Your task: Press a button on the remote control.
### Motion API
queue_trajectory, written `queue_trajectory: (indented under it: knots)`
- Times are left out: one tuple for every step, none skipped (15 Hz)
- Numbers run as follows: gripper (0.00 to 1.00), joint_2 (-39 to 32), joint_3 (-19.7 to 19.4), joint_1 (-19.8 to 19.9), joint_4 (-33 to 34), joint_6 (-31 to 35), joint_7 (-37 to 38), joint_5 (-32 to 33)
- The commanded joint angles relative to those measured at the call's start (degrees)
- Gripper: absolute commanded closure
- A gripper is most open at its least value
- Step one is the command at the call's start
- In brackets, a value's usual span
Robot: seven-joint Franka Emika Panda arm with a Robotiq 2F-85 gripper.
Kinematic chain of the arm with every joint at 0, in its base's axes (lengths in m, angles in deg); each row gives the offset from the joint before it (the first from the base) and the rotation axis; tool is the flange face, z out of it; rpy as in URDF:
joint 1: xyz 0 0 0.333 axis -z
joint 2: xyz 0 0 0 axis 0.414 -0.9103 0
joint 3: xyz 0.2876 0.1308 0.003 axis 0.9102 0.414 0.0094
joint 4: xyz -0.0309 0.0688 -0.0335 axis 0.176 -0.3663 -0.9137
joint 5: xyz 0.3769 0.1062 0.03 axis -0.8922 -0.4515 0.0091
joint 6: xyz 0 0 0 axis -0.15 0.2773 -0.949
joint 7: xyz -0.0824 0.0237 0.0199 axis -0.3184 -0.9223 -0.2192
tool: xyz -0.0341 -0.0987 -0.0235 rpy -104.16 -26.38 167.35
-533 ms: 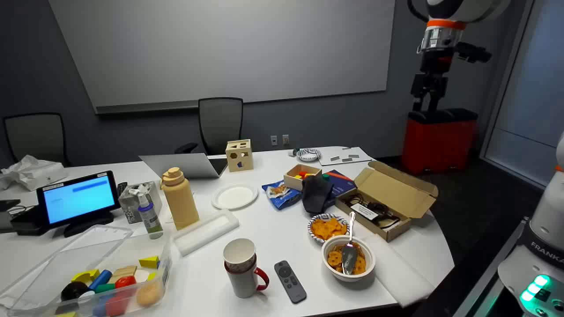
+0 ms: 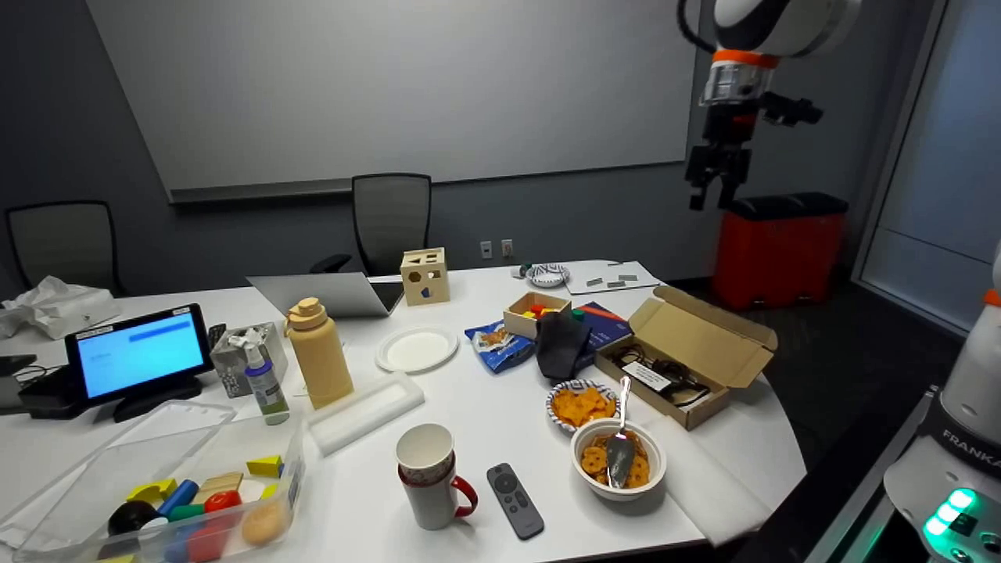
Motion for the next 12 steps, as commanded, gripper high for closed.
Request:
queue_trajectory:
  knots:
    - [0.00, -5.6, 7.5, -3.8, -1.7, 9.7, 8.9, -5.0]
    - [0.00, -6.6, 10.1, -5.0, -2.7, 12.7, 12.2, -6.2]
    - [0.00, -8.4, 12.5, -6.5, -3.1, 15.0, 15.1, -7.7]
    - [0.00, -9.0, 15.0, -8.1, -4.3, 18.0, 18.2, -9.2]
    - [0.00, -11.0, 17.1, -9.9, -4.7, 20.7, 20.1, -11.0]
    - [0.00, -12.7, 19.1, -11.9, -5.4, 24.0, 21.4, -13.3]
    - [0.00, -14.5, 21.1, -14.0, -6.1, 27.9, 21.9, -16.1]
    - [0.00, -16.8, 22.9, -15.9, -6.2, 32.0, 22.3, -18.4]
    - [0.00, -19.3, 24.5, -17.8, -6.3, 36.4, 21.7, -20.9]
    - [0.00, -22.0, 25.8, -19.5, -6.1, 40.4, 20.4, -23.6]
    - [0.00, -24.5, 27.0, -20.7, -5.6, 43.6, 19.5, -25.5]
    - [0.00, -27.1, 28.3, -21.5, -5.3, 46.8, 19.0, -26.4]
